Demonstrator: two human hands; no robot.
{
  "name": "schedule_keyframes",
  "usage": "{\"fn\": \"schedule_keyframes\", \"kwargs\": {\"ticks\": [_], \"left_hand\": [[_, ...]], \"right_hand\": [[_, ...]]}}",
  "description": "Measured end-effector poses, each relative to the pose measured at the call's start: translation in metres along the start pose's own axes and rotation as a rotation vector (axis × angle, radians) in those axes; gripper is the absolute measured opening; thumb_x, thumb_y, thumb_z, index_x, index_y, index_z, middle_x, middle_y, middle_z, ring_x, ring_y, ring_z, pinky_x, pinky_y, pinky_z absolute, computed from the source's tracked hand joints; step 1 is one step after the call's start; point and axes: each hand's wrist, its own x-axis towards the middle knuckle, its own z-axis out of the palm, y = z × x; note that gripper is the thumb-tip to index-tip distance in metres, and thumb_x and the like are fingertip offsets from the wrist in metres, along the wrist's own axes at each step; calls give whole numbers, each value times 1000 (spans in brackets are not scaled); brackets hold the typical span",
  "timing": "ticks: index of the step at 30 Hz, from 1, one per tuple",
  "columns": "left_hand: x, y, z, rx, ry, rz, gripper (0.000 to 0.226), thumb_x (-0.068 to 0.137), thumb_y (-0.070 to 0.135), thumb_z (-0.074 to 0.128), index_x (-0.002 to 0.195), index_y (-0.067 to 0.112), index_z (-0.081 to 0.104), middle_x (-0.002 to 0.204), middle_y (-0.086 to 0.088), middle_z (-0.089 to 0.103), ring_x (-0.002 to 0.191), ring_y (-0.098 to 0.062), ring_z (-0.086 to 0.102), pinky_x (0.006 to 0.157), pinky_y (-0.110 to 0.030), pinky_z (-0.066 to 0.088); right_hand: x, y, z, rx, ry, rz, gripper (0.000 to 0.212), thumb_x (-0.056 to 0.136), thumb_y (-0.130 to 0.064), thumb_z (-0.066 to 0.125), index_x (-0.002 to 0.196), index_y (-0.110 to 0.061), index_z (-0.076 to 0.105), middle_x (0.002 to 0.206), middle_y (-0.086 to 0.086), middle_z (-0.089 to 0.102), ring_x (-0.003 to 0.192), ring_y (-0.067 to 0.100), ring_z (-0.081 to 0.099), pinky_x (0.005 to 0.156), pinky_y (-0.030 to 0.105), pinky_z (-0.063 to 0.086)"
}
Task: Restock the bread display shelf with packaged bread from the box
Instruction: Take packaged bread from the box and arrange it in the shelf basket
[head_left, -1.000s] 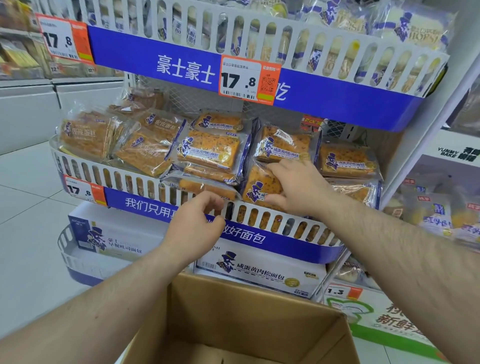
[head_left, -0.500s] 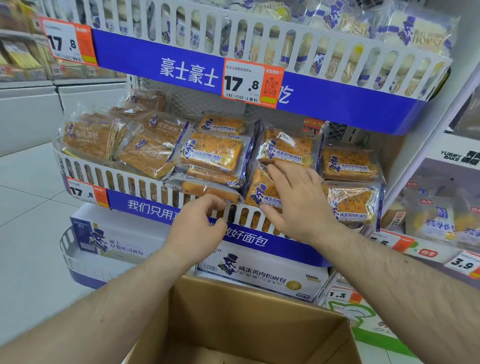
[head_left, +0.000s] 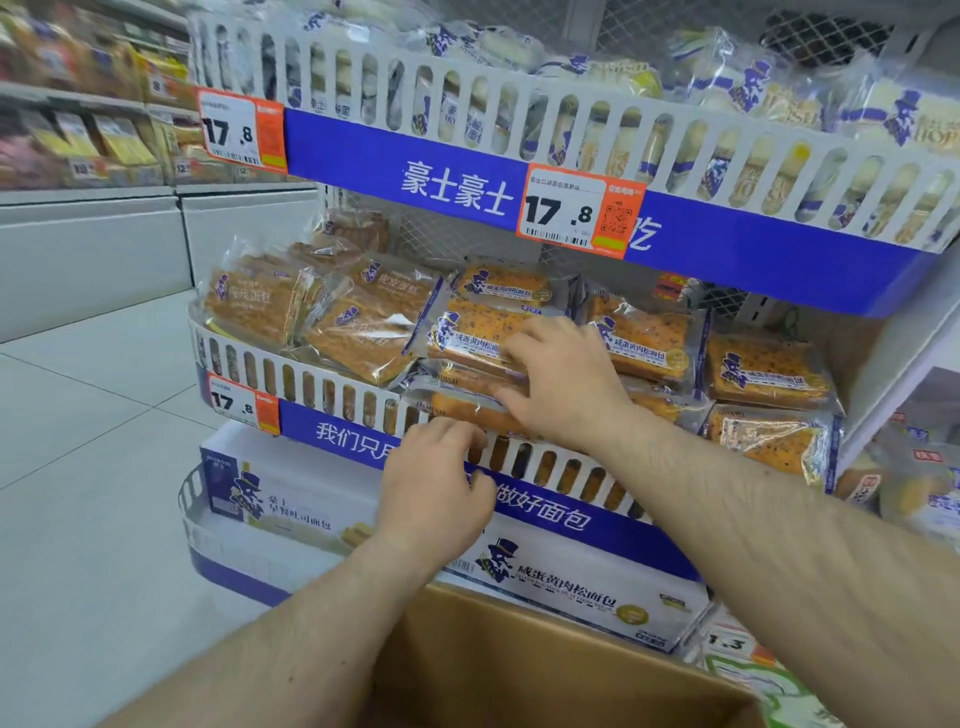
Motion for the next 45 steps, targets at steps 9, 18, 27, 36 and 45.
{"fn": "schedule_keyframes", "kwargs": {"ticks": [9,18,27,36,45], "left_hand": [[5,1,2,-3,23,27,53,86,28,62,138,27,47,139,9,45,131,-10,32,113,-34,33],[54,-1,4,392,-176,164,73,99,49,36,156,35,-8,163,2,-24,146,-28,-30,115,-47,-17],[84,-6,2,472,-231,152,60,99,53,31,153,47,5,165,9,-7,147,-39,-24,116,-62,-5],[103,-16,-10,-22,34,84,36,94,15,62,129,25,59,139,-2,36,113,-23,54,88,-28,49],[117,-20,-21,-181,-8,-203,60,89,41,69,134,18,37,115,0,62,106,-22,63,83,-35,50]], "right_hand": [[38,15,-5,-50,-106,28,59,92,-51,58,146,-35,39,154,1,37,139,26,36,106,49,44],[56,22,0,-109,-67,209,47,93,-49,55,136,-30,52,140,8,51,127,32,48,104,46,42],[62,23,0,2,-46,307,37,93,-42,56,126,-26,62,135,7,55,123,32,52,105,45,41],[18,8,-10,-200,-125,112,35,95,-50,45,106,-23,64,100,-2,65,102,23,57,100,45,31],[27,-7,-10,-244,-322,170,30,99,-47,50,117,-24,59,125,9,58,128,31,39,108,52,23]]}}
